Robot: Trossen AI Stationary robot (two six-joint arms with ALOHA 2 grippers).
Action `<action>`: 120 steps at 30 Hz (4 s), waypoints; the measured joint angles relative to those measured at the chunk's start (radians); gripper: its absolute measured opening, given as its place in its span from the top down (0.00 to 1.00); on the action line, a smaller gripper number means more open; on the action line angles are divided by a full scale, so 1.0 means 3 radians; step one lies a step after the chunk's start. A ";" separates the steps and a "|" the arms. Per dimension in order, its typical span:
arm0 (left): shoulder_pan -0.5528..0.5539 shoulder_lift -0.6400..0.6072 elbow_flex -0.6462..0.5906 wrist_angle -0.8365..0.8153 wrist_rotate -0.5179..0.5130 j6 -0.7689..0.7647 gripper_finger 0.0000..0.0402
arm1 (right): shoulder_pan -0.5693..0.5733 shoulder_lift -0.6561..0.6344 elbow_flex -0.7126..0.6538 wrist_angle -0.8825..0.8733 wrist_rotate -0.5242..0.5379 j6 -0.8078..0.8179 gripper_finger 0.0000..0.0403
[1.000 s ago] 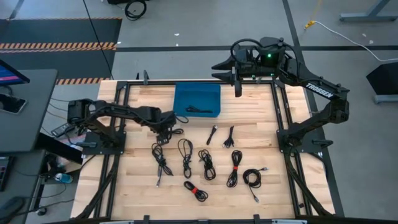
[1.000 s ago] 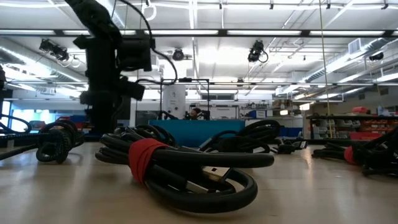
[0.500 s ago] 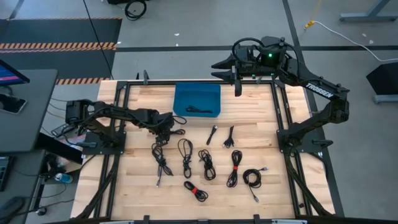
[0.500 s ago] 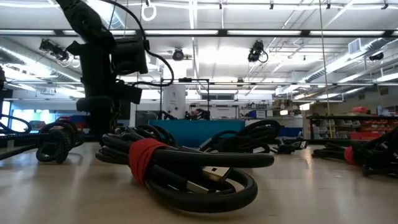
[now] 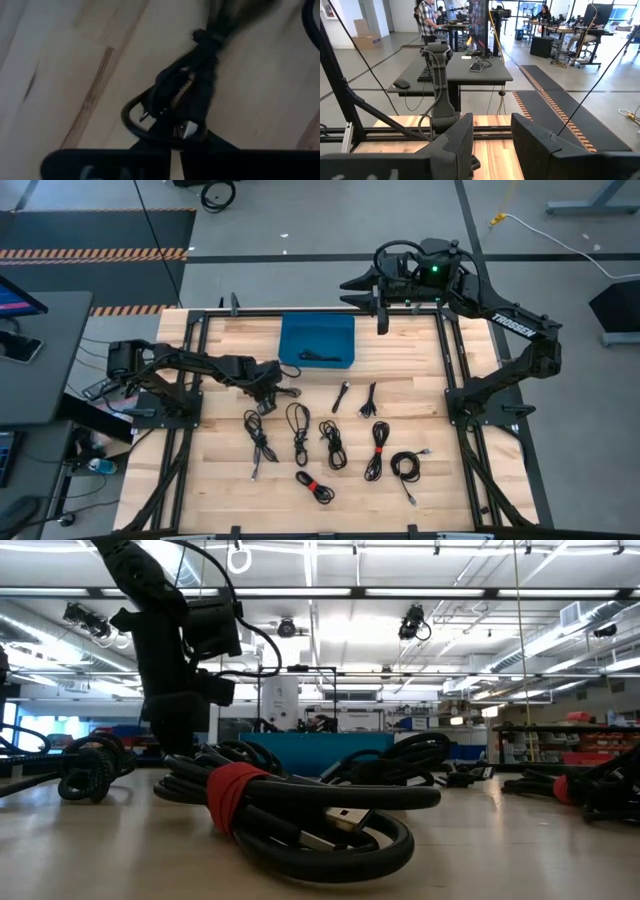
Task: Pick and place USB-C Cables
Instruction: Put the black charger cable into the blue bin
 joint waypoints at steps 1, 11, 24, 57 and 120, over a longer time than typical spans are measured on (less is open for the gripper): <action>-0.0001 0.0000 0.0000 0.0011 -0.0002 -0.0026 0.97 | 0.0000 0.0000 0.0000 -0.0001 0.0000 0.0000 0.65; -0.0047 -0.0185 0.0213 0.0187 0.0263 -0.0184 1.00 | 0.0000 0.0000 0.0000 -0.0002 -0.0001 0.0000 0.65; -0.0128 -0.0320 0.1829 -0.0834 -0.0167 0.0905 1.00 | 0.0000 0.0000 0.0000 -0.0005 -0.0004 -0.0005 0.65; 0.0830 0.1173 0.2181 -0.0474 0.0610 0.2389 1.00 | 0.0016 -0.0289 -0.0003 0.0318 -0.0359 0.0051 0.65; 0.0496 0.0037 0.2188 -0.1520 0.0642 0.0459 0.97 | 0.0018 -0.0282 0.0000 0.0190 -0.0359 -0.0008 0.65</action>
